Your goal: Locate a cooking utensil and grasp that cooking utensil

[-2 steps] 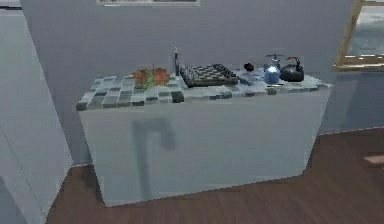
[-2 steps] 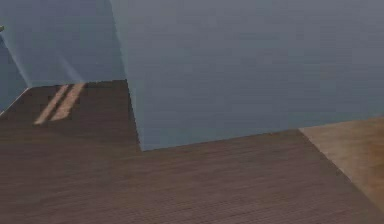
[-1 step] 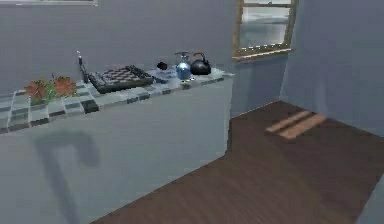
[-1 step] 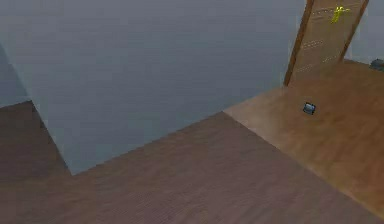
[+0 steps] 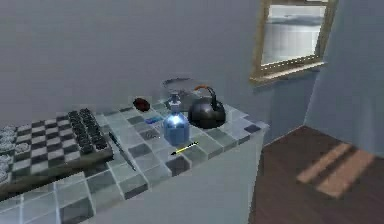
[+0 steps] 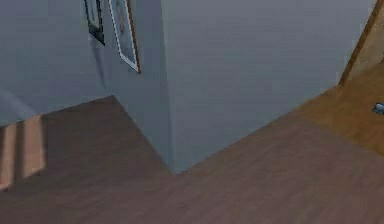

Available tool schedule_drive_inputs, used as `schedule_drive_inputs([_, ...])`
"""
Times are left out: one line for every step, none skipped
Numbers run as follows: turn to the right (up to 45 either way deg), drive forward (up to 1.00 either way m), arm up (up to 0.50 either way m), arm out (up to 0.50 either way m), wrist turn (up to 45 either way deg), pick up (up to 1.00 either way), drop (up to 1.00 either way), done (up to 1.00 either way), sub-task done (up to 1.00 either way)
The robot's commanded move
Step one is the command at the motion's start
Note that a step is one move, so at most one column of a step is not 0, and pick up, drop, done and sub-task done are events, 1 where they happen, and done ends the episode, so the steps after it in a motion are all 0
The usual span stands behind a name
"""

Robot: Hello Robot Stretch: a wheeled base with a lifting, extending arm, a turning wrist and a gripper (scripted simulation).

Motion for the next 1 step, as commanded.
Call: schedule_drive_inputs([36.0, 0.0, 0.0, 0.0, 0.0, 0.0, 0.0, 0.0, 0.0])
